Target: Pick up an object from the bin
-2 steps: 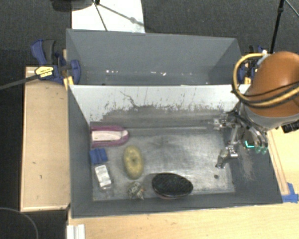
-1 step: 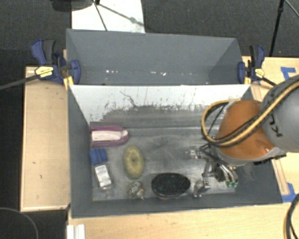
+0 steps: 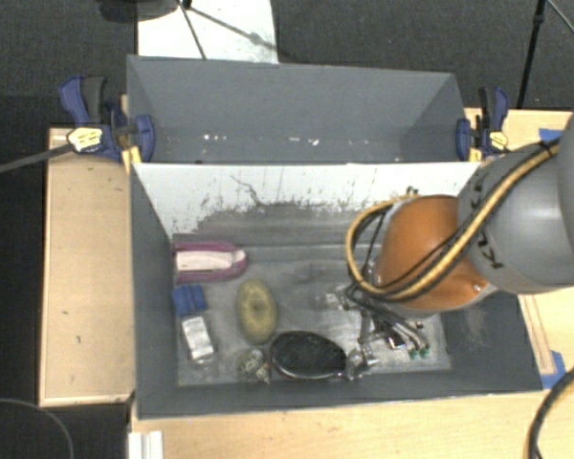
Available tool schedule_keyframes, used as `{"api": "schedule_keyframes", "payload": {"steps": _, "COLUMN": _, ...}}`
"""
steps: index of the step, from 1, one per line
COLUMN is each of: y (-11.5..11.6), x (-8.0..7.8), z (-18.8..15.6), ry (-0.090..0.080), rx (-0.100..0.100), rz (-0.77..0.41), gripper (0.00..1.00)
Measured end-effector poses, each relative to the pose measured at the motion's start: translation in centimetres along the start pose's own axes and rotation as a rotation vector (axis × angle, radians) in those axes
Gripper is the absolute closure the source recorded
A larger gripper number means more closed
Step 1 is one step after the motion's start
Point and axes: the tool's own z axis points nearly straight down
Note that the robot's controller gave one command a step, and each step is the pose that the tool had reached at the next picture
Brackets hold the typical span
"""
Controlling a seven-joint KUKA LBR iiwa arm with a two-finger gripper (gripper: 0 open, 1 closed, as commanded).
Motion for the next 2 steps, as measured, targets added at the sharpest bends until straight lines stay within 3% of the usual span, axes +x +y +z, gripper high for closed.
{"api": "schedule_keyframes", "payload": {"steps": 1, "y": 4.9, "x": -1.0, "z": -0.1, "ry": -0.006, "rx": 0.0, "rz": -0.03, "gripper": 0.0}}
{"api": "schedule_keyframes", "payload": {"steps": 2, "y": 14.0, "x": -3.4, "z": 0.0, "ry": -0.001, "rx": -0.001, "rz": -0.204, "gripper": 0.0}}
